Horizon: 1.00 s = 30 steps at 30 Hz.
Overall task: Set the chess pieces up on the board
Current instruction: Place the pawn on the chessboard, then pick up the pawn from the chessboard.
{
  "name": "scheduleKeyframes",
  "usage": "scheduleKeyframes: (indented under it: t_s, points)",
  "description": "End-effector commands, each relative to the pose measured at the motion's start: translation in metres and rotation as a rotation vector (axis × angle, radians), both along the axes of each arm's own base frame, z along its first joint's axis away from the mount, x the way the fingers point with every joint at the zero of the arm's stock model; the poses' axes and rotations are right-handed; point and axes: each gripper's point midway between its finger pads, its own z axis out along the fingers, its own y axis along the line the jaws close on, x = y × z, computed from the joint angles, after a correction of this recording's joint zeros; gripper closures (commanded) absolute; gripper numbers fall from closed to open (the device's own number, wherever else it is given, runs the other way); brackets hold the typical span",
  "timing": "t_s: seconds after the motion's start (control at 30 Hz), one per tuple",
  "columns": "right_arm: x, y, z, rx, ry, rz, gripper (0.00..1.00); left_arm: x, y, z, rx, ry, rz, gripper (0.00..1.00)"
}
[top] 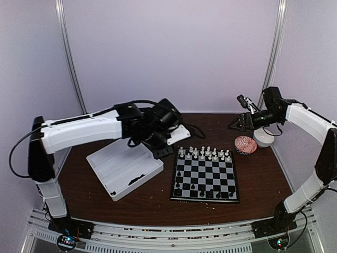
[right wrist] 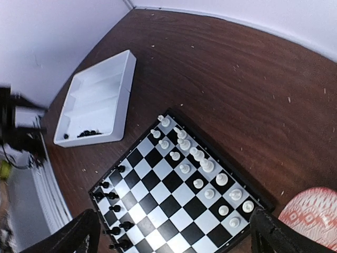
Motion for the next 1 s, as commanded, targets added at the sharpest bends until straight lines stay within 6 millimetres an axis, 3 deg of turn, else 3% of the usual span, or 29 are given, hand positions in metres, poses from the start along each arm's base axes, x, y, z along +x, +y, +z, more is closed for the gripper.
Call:
scheduleKeyframes:
  t_s: [0.0, 0.1, 0.17, 0.27, 0.6, 0.97]
  points:
    - [-0.025, 0.034, -0.001, -0.312, -0.163, 0.194, 0.01, 0.043, 0.049, 0.018, -0.371, 0.068, 0.276, 0.65]
    - [-0.046, 0.073, -0.018, -0.38, -0.174, 0.342, 0.14, 0.059, 0.083, 0.007, -0.481, 0.081, 0.411, 0.64]
    - [-0.063, 0.1, -0.033, -0.439, -0.163, 0.444, 0.28, 0.066, 0.103, -0.004, -0.536, 0.088, 0.496, 0.64]
    - [-0.078, 0.127, -0.058, -0.522, -0.139, 0.54, 0.38, 0.073, 0.126, -0.015, -0.615, 0.097, 0.598, 0.67]
    - [-0.087, 0.195, -0.112, -0.721, -0.135, 0.693, 0.5, 0.063, 0.145, -0.026, -0.73, 0.092, 0.664, 0.67]
    - [-0.081, 0.22, -0.145, -0.775, -0.084, 0.713, 0.58, 0.059, 0.153, -0.021, -0.751, 0.062, 0.667, 0.66]
